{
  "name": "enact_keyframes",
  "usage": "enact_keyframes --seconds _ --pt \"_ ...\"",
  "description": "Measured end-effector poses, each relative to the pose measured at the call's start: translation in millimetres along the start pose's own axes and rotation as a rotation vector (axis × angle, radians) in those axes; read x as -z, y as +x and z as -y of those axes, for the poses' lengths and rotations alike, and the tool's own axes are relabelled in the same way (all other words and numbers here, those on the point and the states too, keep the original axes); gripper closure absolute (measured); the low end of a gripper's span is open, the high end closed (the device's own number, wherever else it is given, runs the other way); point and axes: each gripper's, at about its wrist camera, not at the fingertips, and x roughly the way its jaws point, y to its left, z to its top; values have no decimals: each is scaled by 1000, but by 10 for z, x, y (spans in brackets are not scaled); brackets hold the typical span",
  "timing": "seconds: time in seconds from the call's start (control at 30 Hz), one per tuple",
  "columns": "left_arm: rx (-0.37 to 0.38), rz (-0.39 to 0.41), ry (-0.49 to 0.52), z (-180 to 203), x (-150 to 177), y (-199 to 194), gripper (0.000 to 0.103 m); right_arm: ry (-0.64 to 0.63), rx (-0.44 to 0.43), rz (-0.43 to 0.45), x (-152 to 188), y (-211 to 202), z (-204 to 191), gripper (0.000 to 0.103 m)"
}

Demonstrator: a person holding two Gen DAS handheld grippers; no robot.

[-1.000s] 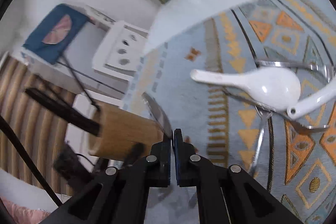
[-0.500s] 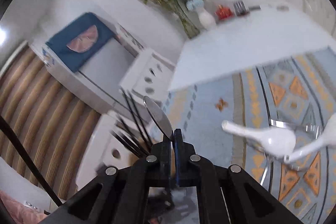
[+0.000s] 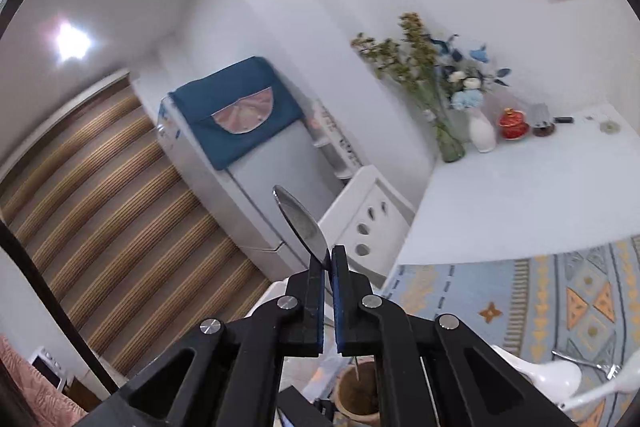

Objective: Organize utensils
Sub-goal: 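Carry the spoon above the brown holder and lower it in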

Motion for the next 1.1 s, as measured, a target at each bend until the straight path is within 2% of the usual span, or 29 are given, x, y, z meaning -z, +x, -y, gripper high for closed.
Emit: enact_keyframes --seconds 0.43,1.1 --pt "1 -2 -2 7 -2 5 3 -108 -25 -148 365 772 -258 100" --pt "4 -8 -4 23 18 29 3 -43 3 -268 679 1051 -54 98"
